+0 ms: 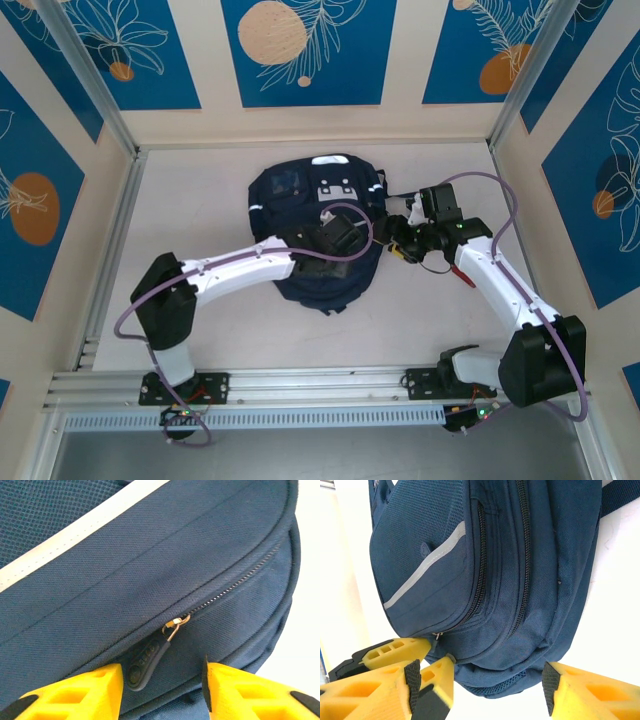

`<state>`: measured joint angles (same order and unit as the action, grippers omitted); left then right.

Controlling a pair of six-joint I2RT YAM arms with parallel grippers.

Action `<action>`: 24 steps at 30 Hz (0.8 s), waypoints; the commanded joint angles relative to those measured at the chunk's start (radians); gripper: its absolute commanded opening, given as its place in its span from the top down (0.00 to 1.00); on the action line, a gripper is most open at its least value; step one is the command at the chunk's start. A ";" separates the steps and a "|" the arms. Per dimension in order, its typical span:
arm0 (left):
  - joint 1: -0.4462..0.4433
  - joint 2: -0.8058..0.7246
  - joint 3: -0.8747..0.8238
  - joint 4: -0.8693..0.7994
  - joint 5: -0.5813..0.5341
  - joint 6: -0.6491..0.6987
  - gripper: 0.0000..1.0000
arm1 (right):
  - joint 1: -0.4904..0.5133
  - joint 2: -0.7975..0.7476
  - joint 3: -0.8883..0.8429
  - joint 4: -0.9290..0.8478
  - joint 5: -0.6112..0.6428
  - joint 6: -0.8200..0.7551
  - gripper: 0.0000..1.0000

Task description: Pack books, pencil case, and school supplies into a backpack

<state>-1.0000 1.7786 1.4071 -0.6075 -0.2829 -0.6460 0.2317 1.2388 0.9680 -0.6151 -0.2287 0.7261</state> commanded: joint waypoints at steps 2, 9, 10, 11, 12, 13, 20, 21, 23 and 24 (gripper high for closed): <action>-0.003 0.037 0.048 -0.030 -0.091 0.016 0.66 | -0.006 -0.019 -0.006 -0.012 -0.035 0.004 0.33; -0.003 0.060 0.072 -0.032 -0.150 0.035 0.84 | -0.007 -0.019 -0.005 -0.012 -0.042 0.006 0.33; -0.004 0.063 0.076 -0.034 -0.155 0.039 0.87 | -0.006 -0.021 -0.005 -0.012 -0.041 0.007 0.33; -0.004 0.067 0.079 -0.039 -0.159 0.044 0.90 | -0.007 -0.022 -0.004 -0.012 -0.043 0.007 0.33; -0.003 0.068 0.081 -0.040 -0.157 0.048 0.92 | -0.008 -0.021 -0.003 -0.014 -0.044 0.006 0.33; -0.003 0.070 0.081 -0.040 -0.153 0.052 0.92 | -0.006 -0.021 -0.003 -0.013 -0.044 0.008 0.33; -0.003 0.051 0.068 -0.042 -0.146 0.066 1.00 | -0.005 0.003 0.006 0.026 -0.107 0.057 0.36; -0.003 0.042 0.062 -0.041 -0.145 0.069 1.00 | -0.005 0.016 0.014 0.031 -0.117 0.071 0.37; -0.003 0.020 0.048 -0.040 -0.138 0.075 1.00 | -0.001 0.051 0.032 0.047 -0.141 0.108 0.40; -0.002 0.011 0.042 -0.040 -0.133 0.078 1.00 | 0.002 0.065 0.038 0.058 -0.152 0.129 0.41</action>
<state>-1.0096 1.8317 1.4631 -0.6430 -0.3756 -0.5907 0.2314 1.2648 0.9726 -0.5869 -0.3119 0.7883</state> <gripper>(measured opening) 0.040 0.594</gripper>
